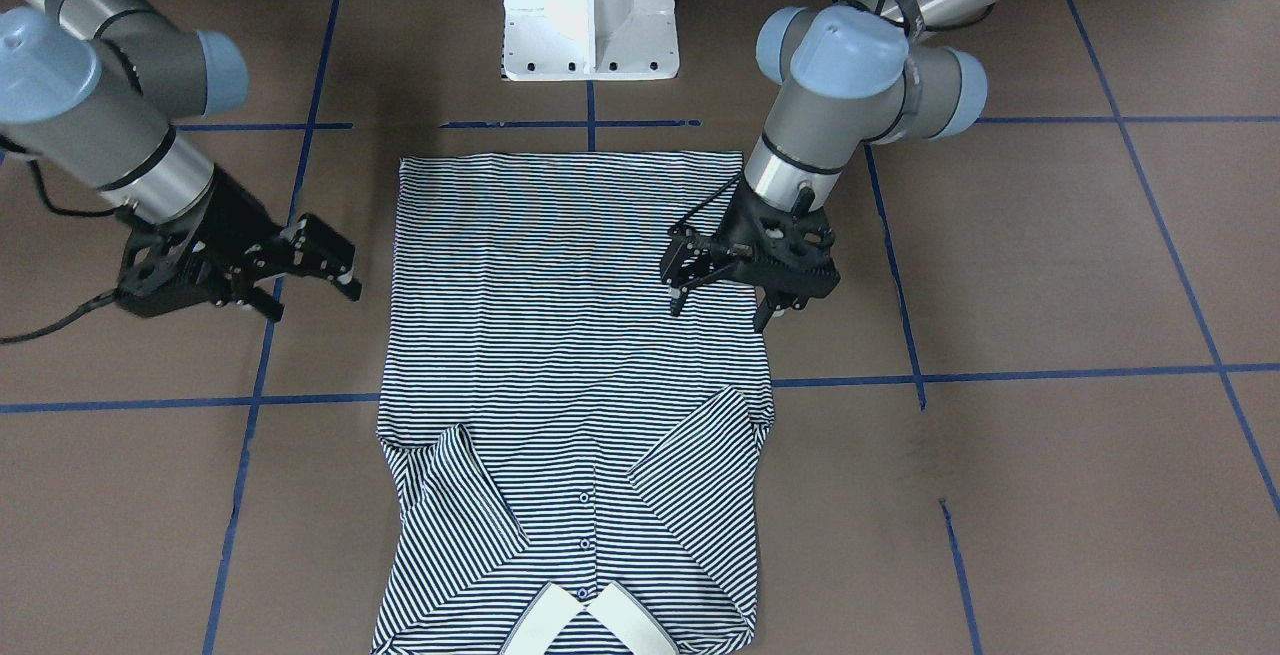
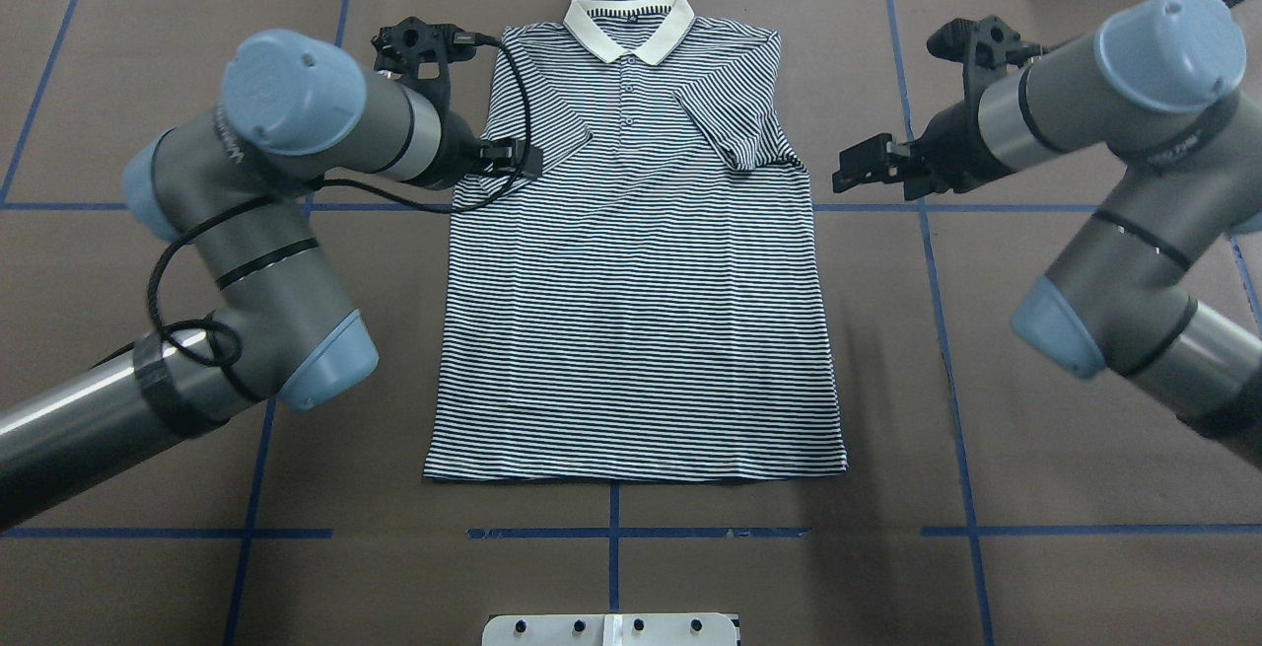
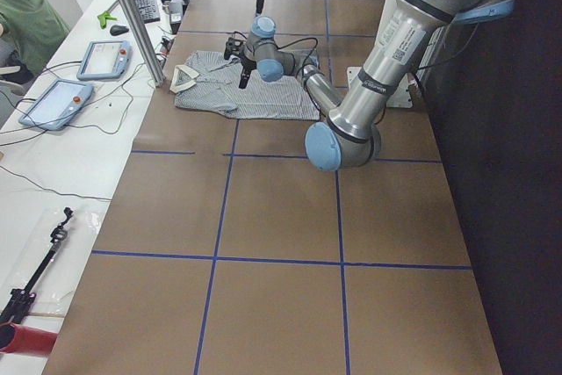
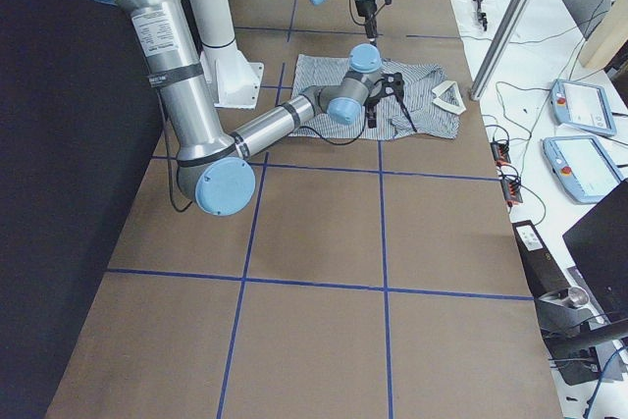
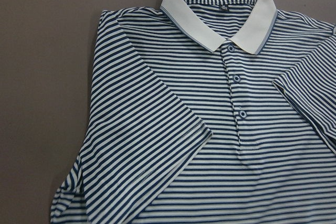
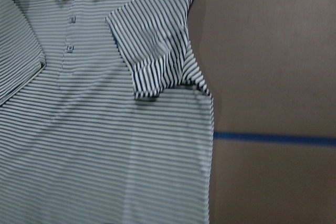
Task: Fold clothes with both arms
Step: 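Move both grippers to the shirt hem corners nearest the robot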
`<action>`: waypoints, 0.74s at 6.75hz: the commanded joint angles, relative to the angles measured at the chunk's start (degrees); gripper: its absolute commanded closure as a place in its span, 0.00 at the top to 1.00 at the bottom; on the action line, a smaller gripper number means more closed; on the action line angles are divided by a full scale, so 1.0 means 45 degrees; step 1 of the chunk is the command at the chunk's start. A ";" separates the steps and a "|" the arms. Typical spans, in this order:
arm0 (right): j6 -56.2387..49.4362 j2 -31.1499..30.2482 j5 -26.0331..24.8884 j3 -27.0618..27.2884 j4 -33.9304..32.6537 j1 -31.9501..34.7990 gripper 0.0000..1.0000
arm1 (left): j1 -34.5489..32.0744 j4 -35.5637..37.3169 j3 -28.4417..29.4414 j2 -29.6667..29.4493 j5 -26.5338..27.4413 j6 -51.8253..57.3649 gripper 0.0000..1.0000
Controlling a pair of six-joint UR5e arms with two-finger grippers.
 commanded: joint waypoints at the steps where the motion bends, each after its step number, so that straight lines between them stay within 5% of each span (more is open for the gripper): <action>1: 0.2719 -0.2691 -0.3993 0.3779 -0.1280 -0.3823 1.00 | 0.1318 0.0176 -0.3165 0.2543 0.0167 -0.1412 1.00; 3: 0.4403 -0.2758 -0.6773 0.4300 -0.2694 -0.6465 0.99 | 0.3463 0.0156 -0.4575 0.4244 0.1374 -0.3291 1.00; 4: 0.4776 -0.2681 -0.7016 0.4262 -0.2717 -0.6882 0.97 | 0.4633 0.0233 -0.4484 0.4580 0.2347 -0.4170 0.96; 5: 0.4780 -0.2641 -0.7038 0.4223 -0.2717 -0.6887 0.96 | 0.5070 0.0234 -0.3961 0.4603 0.3053 -0.4798 0.73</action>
